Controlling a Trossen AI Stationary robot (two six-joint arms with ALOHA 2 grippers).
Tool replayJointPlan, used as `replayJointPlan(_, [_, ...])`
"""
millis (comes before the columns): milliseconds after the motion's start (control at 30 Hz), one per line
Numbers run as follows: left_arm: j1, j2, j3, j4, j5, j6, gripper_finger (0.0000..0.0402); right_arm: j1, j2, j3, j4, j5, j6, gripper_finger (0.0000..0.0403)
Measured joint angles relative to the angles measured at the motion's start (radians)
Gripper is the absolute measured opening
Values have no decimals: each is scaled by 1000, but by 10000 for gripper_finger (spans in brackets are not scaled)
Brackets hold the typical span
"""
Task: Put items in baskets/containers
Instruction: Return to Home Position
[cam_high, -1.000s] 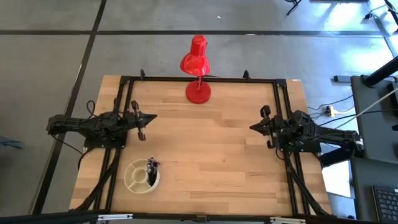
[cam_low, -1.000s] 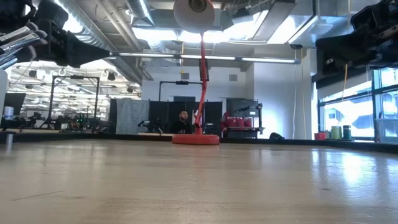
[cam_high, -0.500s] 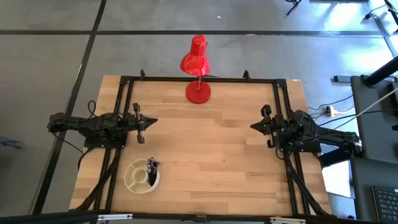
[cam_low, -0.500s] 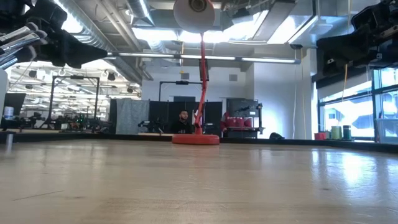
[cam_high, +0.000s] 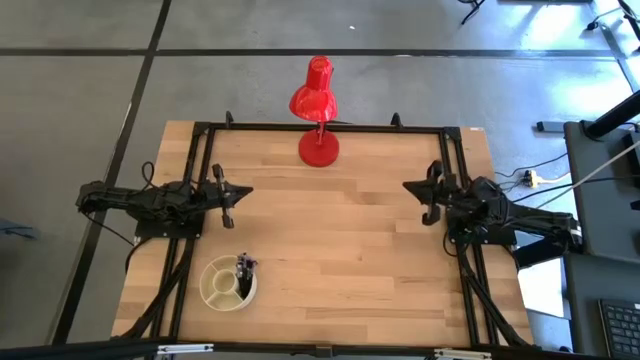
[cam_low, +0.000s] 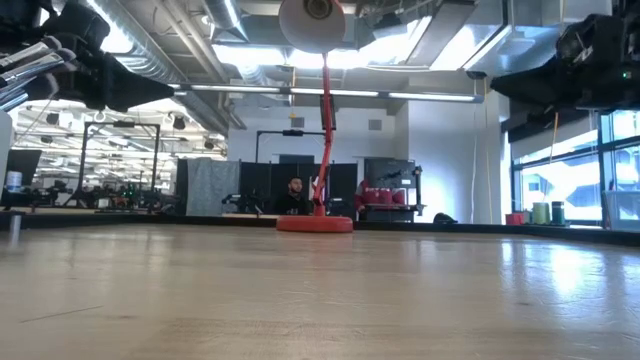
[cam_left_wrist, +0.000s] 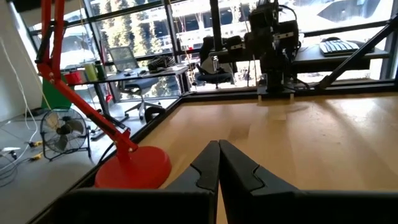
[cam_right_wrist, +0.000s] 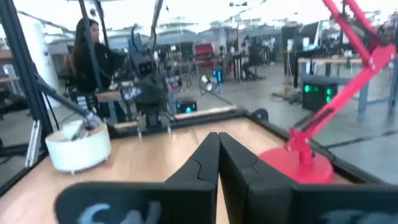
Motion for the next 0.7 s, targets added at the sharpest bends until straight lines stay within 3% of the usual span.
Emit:
replayJointPlan(167, [0,0,0,0,0,-1,3,0,0,0,-124,1,-24,10])
replayJointPlan(700, [0,0,0,0,0,0,3,0,8,-1,-119,-8,-51,10])
